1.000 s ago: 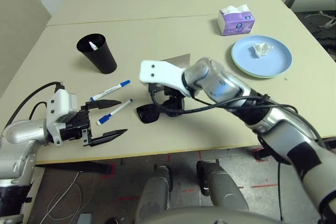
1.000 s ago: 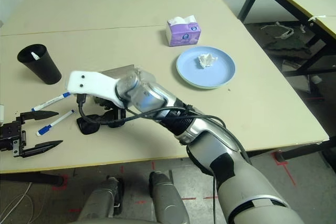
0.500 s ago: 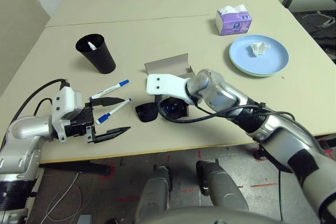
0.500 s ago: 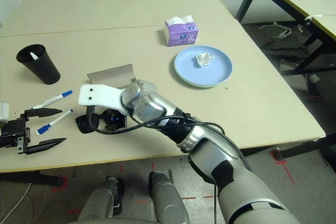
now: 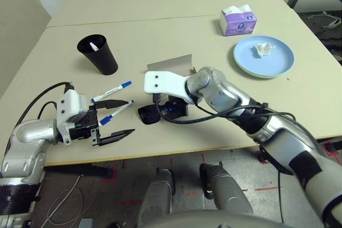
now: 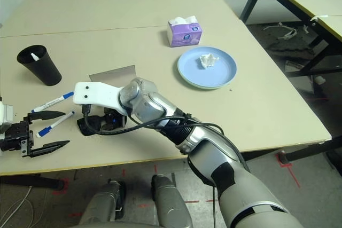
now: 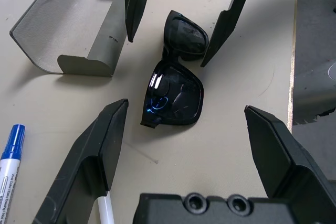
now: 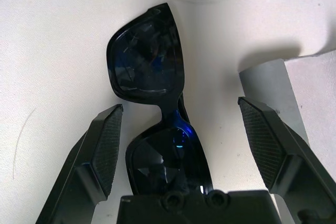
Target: Organize and tidy the items on the table.
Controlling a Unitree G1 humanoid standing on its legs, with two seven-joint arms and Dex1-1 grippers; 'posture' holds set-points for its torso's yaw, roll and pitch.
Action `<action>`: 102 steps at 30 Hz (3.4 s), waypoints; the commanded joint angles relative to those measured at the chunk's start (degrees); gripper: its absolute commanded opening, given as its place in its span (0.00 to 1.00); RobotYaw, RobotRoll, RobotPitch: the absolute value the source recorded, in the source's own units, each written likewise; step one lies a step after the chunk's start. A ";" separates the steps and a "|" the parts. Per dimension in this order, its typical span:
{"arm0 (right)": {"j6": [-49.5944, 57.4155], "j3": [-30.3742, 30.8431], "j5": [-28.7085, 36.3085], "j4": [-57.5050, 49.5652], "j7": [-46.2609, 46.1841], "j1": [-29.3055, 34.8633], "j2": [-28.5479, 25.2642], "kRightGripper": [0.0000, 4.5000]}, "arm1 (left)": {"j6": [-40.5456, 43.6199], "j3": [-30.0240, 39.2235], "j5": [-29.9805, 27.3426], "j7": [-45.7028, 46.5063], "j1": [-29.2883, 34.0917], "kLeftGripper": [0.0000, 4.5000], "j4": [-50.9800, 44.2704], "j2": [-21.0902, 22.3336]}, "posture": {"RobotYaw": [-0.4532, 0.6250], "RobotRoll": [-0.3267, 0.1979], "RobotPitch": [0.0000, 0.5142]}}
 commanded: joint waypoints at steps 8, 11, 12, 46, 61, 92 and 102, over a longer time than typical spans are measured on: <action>0.29 0.54 -0.30 -1.21 1.25 0.63 -0.23 1.00 | -0.71 -0.59 0.71 0.19 0.39 1.00 0.43 -0.30 | 0.33 0.62 0.34; 0.10 0.78 -0.57 -1.03 1.22 0.92 -0.27 1.00 | -0.83 -0.64 0.74 0.23 0.38 1.00 0.52 -0.30 | 0.33 0.62 0.35; 0.04 0.79 -0.66 -0.99 1.20 0.98 -0.26 1.00 | -0.83 -0.65 0.72 0.26 0.40 1.00 0.49 -0.32 | 0.33 0.62 0.35; -0.79 1.37 -1.37 -0.84 2.14 3.05 1.04 0.03 | -2.11 -1.49 1.14 0.49 0.51 1.00 1.35 -0.80 | 0.34 0.62 0.35; -2.40 -2.82 -0.92 0.53 2.49 -3.49 0.70 0.00 | -2.65 -1.91 1.29 1.26 0.24 1.00 1.82 -1.01 | 0.34 0.62 0.34; -4.57 -0.08 -2.43 2.25 3.67 -0.07 0.95 1.00 | -2.92 -2.02 1.85 2.29 0.79 1.00 1.66 -1.03 | 0.34 0.62 0.34; -5.93 -0.08 -3.04 2.99 3.84 0.78 1.19 1.00 | -2.93 -1.88 1.75 2.42 1.19 1.00 1.08 -0.95 | 0.35 0.62 0.34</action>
